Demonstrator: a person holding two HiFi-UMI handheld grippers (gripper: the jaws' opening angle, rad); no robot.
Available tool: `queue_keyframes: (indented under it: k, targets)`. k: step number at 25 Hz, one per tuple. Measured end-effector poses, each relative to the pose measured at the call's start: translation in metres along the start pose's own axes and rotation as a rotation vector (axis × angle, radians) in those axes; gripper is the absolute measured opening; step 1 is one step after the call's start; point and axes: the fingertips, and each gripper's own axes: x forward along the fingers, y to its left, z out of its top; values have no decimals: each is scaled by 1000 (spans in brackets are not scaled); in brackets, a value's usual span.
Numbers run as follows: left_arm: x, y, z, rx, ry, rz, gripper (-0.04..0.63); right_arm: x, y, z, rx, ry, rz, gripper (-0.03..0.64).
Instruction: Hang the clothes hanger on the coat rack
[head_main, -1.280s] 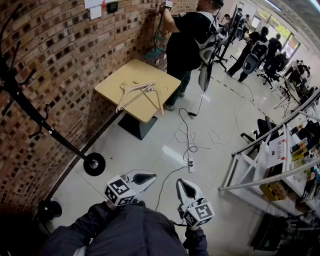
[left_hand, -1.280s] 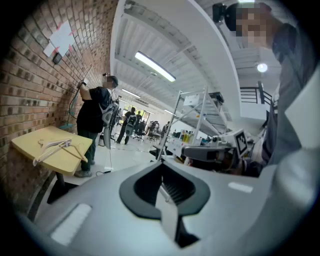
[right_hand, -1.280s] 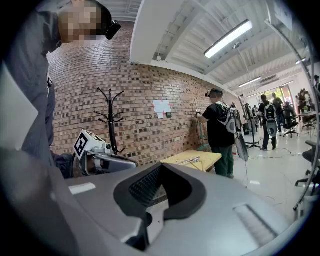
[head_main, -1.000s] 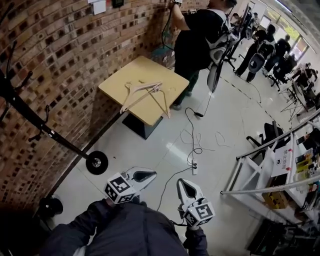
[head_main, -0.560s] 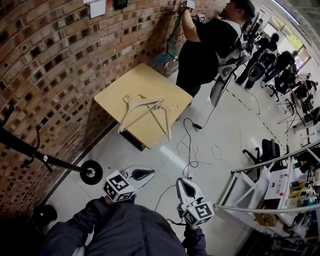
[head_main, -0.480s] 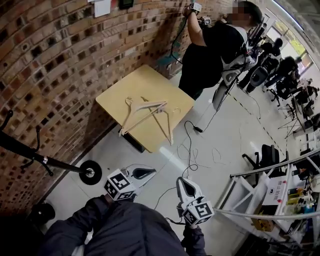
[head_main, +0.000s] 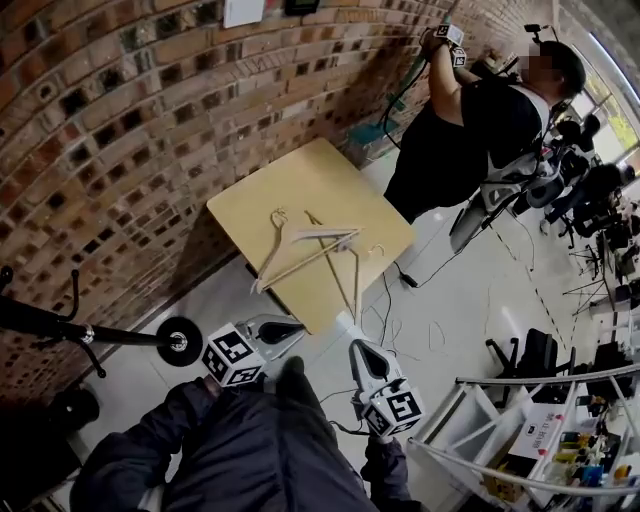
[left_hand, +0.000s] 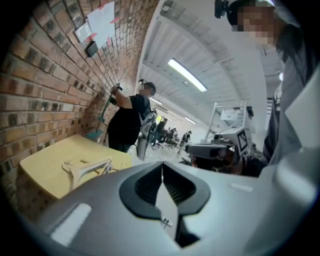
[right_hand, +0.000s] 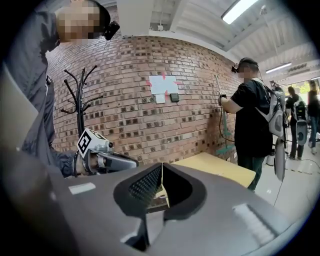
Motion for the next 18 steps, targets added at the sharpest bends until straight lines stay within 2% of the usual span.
queue_keyframes:
  k: [3, 5, 9, 12, 14, 16, 18]
  targets:
    - [6, 32, 8, -34, -9, 49, 7, 27, -21, 13, -21, 0, 36, 9]
    - [16, 50, 8, -47, 7, 72, 38, 47, -42, 17, -35, 5, 62, 12]
    - [42, 107, 6, -83, 49, 178, 120, 99, -91, 4, -94, 99, 132, 49]
    - [62, 158, -4, -119, 90, 264, 130, 145, -122, -9, -163, 172, 220, 64]
    - [80, 196, -19, -90, 168, 316, 130, 177, -144, -18, -224, 227, 279, 71]
    - [94, 237, -46, -30, 292, 384, 130, 211, -166, -31, -307, 292, 328, 75]
    - [101, 269, -74, -14, 401, 437, 130, 243, -183, -48, -393, 372, 389, 89]
